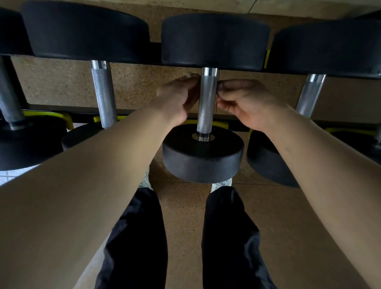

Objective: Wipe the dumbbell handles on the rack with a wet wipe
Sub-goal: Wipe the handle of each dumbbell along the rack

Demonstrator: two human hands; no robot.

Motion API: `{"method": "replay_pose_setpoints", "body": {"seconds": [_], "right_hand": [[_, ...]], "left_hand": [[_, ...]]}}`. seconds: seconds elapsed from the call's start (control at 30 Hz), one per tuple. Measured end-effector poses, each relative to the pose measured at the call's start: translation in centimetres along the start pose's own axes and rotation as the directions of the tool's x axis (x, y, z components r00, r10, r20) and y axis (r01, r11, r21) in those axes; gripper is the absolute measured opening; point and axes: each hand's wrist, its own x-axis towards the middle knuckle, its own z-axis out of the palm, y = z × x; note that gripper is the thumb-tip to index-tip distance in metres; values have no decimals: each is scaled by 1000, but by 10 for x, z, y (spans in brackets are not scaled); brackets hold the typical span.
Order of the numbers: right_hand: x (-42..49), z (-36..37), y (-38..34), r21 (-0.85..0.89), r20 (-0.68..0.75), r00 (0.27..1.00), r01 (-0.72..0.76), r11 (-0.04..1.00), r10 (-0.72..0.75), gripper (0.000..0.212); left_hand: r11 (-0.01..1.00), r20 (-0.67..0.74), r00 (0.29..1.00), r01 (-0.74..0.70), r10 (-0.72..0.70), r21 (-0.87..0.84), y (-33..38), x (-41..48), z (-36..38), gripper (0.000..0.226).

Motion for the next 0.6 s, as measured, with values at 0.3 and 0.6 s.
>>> {"method": "replay_pose_setpoints", "body": {"seconds": [0.3,0.6], "right_hand": [[11,15,-7,265,-284,959,62,962,17,23],[-8,19,7,680,-16,992,-79,729,123,6]], "left_hand": [[990,-103,985,-134,137,31,8,-11,-1,15],[979,-70,977,-197,201,60,0,-29,-6,7]]}}
